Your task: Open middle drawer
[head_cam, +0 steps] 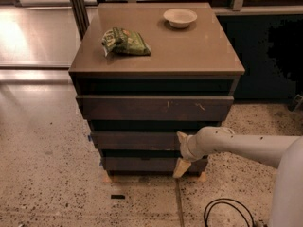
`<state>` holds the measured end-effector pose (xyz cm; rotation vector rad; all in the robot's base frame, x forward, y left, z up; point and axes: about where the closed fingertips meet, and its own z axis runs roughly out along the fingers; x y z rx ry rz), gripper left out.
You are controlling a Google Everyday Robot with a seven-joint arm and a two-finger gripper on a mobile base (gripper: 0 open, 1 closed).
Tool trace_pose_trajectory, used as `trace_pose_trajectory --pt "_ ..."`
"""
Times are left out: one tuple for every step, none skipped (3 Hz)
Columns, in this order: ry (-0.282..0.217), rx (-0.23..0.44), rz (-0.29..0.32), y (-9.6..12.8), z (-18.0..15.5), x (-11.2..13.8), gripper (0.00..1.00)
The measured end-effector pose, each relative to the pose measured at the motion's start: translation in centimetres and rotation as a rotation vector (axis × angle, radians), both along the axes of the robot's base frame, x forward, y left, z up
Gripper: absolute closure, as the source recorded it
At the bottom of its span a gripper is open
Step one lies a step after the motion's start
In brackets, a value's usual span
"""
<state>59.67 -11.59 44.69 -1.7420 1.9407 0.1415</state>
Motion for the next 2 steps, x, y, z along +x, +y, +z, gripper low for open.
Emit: trace_pose_trajectory --pt "0.014 -0.007 0.011 0.0 -0.9 0.9 0.00" --pt "0.055 0.001 0.012 -0.9 -3.5 4.4 0.00"
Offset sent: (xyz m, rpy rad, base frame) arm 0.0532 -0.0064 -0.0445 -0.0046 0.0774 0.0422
